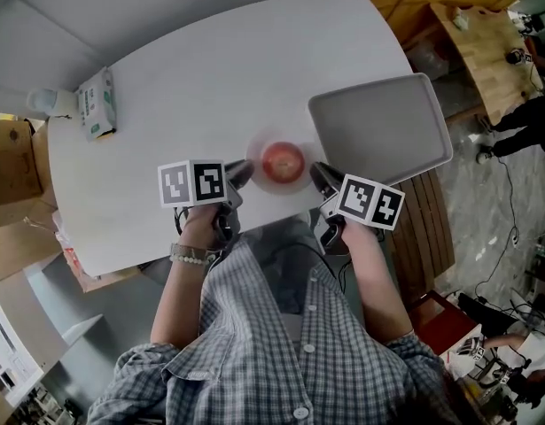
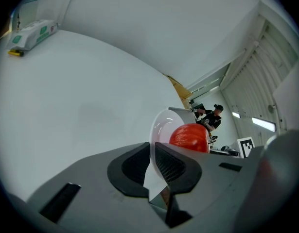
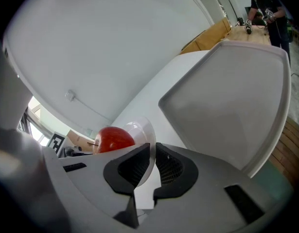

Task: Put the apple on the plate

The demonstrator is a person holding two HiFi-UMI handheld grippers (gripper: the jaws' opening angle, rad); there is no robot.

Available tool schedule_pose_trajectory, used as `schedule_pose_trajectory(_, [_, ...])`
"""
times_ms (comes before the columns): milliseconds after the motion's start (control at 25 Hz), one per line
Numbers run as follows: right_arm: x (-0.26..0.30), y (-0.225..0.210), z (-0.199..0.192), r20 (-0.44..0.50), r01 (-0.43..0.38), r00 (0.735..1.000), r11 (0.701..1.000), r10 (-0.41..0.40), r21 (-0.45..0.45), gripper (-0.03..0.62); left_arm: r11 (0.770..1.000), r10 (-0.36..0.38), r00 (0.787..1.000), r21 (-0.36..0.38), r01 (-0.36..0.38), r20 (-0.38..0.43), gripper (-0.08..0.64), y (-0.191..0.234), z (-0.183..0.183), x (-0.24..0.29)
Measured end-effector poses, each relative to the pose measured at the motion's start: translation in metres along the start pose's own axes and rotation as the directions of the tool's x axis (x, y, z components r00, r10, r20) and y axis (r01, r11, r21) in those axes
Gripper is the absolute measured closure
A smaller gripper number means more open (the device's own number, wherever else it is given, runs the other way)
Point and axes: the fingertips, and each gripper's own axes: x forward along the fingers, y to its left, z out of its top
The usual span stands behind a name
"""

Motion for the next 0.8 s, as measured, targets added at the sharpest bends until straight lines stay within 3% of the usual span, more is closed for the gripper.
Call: schedule_pose_trajectory(800, [-0.057, -0.105, 0.069, 0.073, 0.093, 0.992, 0.993, -0.099, 0.072, 0.543, 0.992, -0.046, 0.993, 0.110, 0.058, -0.107, 0.520, -0.100, 0.015, 0.105])
